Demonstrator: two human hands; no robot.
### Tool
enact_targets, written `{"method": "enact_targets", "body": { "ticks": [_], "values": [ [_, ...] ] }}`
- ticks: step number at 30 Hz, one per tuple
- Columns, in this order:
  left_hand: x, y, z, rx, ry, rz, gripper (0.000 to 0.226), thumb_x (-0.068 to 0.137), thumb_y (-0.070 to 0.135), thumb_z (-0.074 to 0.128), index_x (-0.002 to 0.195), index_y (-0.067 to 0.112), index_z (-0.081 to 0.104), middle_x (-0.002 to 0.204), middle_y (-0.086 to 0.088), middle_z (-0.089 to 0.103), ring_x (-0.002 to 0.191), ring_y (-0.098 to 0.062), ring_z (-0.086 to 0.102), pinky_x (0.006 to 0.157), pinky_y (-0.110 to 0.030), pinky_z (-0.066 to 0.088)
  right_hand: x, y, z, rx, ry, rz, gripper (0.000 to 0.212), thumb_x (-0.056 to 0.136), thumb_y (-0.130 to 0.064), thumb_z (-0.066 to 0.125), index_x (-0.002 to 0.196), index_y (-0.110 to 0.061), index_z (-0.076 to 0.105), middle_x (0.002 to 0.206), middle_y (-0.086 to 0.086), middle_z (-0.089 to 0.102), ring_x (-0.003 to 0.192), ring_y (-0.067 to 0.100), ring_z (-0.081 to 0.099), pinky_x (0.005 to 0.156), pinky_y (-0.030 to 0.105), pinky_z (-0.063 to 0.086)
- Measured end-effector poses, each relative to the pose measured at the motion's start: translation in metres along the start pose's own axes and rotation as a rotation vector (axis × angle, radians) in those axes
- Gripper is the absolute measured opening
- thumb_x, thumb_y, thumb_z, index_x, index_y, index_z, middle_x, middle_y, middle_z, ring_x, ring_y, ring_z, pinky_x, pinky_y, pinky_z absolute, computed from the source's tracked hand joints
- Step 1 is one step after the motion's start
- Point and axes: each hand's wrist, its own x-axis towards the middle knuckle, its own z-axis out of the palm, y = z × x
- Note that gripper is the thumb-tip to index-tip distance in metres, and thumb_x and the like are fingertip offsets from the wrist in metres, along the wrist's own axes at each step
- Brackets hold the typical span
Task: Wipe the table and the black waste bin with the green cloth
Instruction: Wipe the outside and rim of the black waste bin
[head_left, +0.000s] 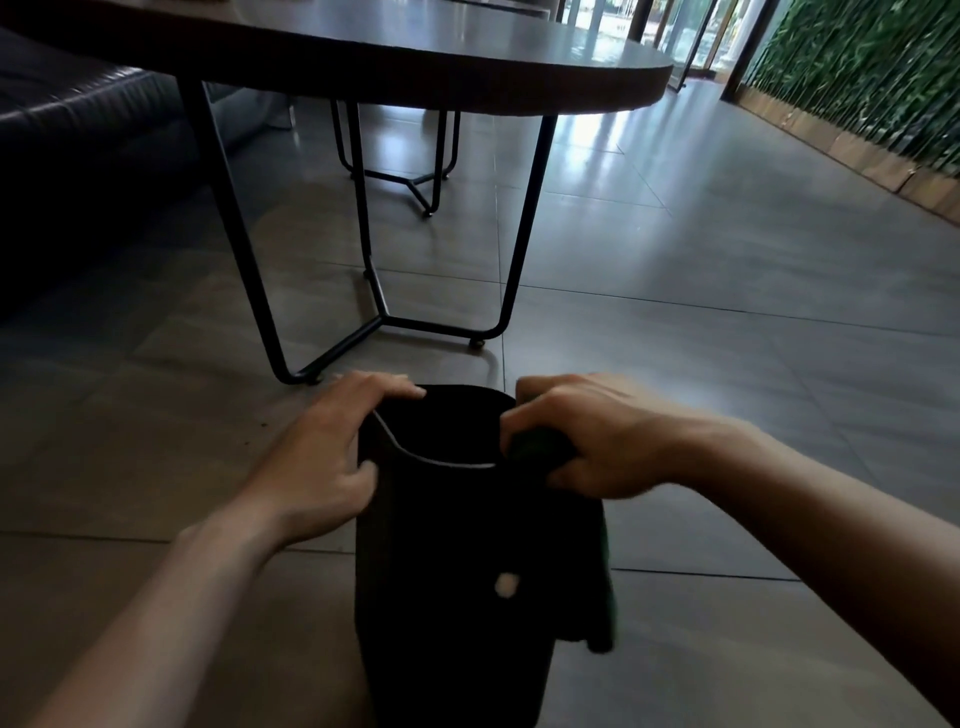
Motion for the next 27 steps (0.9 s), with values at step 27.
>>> {"method": "enact_targets", "body": {
  "ticks": [27],
  "values": [
    [0.003,-0.038,-0.008,0.027,0.095,0.011,0.067,0.078,0.016,0.080,0.133,0.040,0.052,0.134,0.016,0.056,0.138,-0.012,0.042,0.114,-0.043,0.037,0.026,-0.079,0.239,-0.282,0.601,-0.314,0.068,0.097,-0.052,0.057,0.156,-0.026,0.041,0.164,0.014,0.036,0.155,0.040,0.025,0.124,0.063,0.021]
  ]
}}
